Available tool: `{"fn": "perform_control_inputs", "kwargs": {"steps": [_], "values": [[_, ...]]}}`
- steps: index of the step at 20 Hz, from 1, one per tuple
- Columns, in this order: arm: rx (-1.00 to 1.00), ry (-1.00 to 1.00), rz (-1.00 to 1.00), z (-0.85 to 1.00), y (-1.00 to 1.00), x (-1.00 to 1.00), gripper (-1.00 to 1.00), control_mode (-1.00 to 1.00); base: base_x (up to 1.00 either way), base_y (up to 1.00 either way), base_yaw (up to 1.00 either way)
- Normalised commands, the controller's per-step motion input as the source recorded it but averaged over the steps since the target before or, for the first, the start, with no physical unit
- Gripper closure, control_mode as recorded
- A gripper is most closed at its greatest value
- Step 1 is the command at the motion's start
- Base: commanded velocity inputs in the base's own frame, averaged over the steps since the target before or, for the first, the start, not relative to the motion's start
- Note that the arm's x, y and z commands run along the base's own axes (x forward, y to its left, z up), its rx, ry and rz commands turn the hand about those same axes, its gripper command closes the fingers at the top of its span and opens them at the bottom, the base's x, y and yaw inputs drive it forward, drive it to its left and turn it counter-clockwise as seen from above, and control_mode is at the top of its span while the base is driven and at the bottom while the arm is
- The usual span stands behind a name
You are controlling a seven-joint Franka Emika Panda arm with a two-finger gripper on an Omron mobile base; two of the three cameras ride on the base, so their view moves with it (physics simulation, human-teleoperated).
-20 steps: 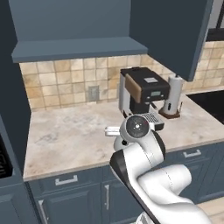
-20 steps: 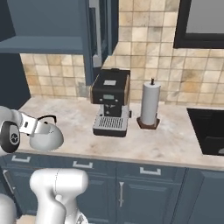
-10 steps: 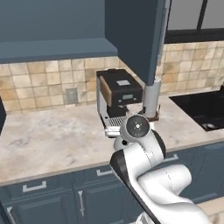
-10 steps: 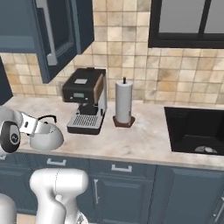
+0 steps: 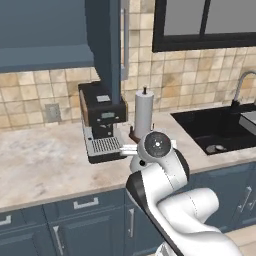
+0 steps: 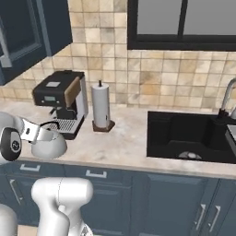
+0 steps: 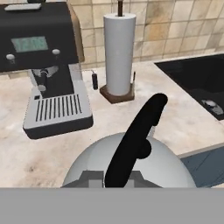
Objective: Open the cabinet, pick the kettle from the cabinet, and place it in the sink.
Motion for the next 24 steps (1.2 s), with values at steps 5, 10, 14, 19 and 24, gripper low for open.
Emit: {"fn": "perform_control_inputs", "kwargs": {"steps": [5, 10, 14, 19, 24], "values": [[0.0, 0.0, 0.0, 0.0, 0.0, 0.0, 1.0, 1.0, 0.0, -0.64, 0.0], [0.0, 0.0, 0.0, 0.0, 0.0, 0.0, 1.0, 1.0, 0.0, -0.63, 0.0], [0.0, 0.0, 0.0, 0.0, 0.0, 0.0, 1.0, 1.0, 0.0, -0.63, 0.0], [0.0, 0.0, 0.0, 0.0, 0.0, 0.0, 1.0, 1.0, 0.0, -0.63, -0.01], [0.0, 0.0, 0.0, 0.0, 0.0, 0.0, 1.0, 1.0, 0.0, -0.62, 0.0]]}}
